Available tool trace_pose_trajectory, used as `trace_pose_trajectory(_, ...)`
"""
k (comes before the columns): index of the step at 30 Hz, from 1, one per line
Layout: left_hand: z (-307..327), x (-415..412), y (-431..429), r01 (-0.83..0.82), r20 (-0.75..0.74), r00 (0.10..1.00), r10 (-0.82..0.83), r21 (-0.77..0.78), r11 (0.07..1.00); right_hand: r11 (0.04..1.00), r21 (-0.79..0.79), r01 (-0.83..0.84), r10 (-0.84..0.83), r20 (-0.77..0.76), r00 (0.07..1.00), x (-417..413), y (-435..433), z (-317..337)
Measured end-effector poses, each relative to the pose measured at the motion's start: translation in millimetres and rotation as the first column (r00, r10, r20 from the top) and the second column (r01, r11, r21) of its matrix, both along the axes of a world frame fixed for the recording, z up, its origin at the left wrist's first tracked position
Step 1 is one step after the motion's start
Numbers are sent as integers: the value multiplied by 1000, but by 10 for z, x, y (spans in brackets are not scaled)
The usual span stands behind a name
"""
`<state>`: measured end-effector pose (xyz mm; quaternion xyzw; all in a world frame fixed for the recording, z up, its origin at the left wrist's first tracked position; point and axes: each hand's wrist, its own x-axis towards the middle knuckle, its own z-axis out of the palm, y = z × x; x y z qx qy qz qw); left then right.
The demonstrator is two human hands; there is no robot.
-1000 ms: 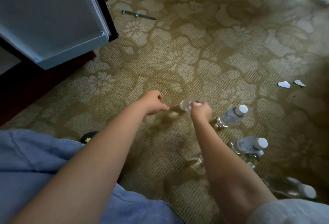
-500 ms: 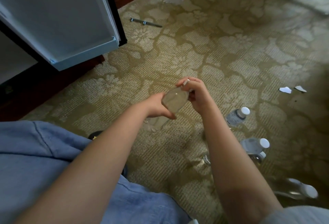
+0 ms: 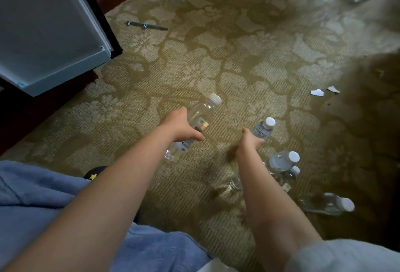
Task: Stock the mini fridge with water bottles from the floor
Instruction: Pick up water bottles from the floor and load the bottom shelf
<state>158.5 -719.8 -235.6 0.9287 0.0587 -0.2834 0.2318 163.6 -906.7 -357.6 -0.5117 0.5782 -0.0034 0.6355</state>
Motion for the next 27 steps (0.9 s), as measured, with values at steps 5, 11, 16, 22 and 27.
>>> trace_pose_trajectory(5, 12, 62, -73, 31, 22, 999, -31, 16, 999, 993, -104, -57, 49, -83, 995, 52, -249, -201)
trace_pose_trajectory(11, 8, 172, -120, 51, 42, 998, -53, 51, 997, 957, -220, -188, 183, -41, 982, 140, -428, -332)
trace_pose_trajectory(16, -55, 173, -127, 32, 49, 998, -33, 26, 999, 949, -255, -187, 179, -55, 982, 185, -469, -338)
trace_pose_trajectory(22, -47, 153, -46, -9, 59, 998, 9, 4, 1000, 845, -377, -379, 376, -85, 923, 122, -219, -291)
trace_pose_trajectory(27, 69, 156, 157, -86, 83, 993, 86, -2, 996, 805, -383, -453, 501, 32, 865, 164, 234, -95)
